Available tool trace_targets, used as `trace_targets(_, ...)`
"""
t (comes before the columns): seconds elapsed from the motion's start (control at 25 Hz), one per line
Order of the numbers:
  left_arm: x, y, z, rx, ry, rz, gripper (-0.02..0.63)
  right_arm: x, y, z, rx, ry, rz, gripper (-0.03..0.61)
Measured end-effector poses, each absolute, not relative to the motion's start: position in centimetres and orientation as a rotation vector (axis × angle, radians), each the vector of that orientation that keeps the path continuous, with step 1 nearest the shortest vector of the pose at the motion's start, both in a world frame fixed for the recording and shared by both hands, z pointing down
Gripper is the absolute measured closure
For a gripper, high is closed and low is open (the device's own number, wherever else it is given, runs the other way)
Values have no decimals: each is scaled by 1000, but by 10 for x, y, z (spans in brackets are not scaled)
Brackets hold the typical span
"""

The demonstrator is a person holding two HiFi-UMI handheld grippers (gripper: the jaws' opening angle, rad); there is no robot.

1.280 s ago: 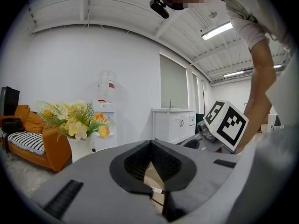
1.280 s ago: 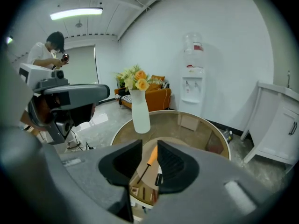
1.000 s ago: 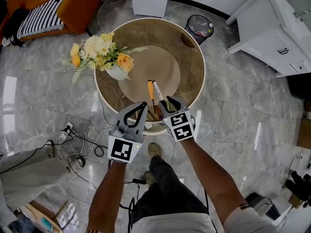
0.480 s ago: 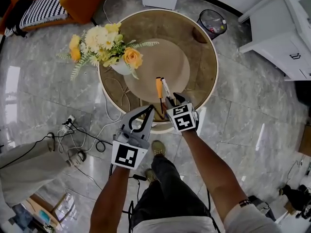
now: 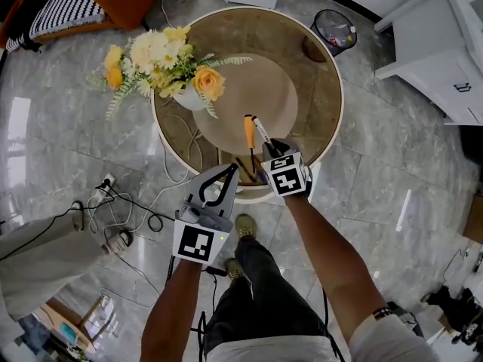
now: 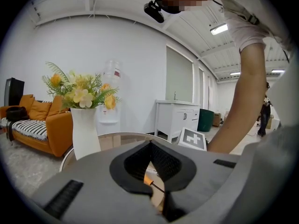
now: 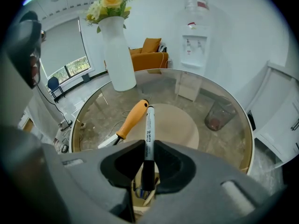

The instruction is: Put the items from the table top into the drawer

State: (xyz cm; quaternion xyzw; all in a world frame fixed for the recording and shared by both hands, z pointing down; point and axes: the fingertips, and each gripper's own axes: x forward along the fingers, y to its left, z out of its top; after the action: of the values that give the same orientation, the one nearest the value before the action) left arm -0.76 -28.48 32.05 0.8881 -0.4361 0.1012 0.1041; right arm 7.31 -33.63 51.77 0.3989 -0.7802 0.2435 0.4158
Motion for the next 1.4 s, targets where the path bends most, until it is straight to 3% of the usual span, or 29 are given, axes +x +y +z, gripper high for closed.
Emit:
trace_targets(0.52,-7,-259,310,2583,-1313,259,614,81,-292,452,1108,-2100,593,515)
trace_targets(1.4,-21,-109,271,2649,-1264,164,614,62,-107,351,1233,-2201,529,515)
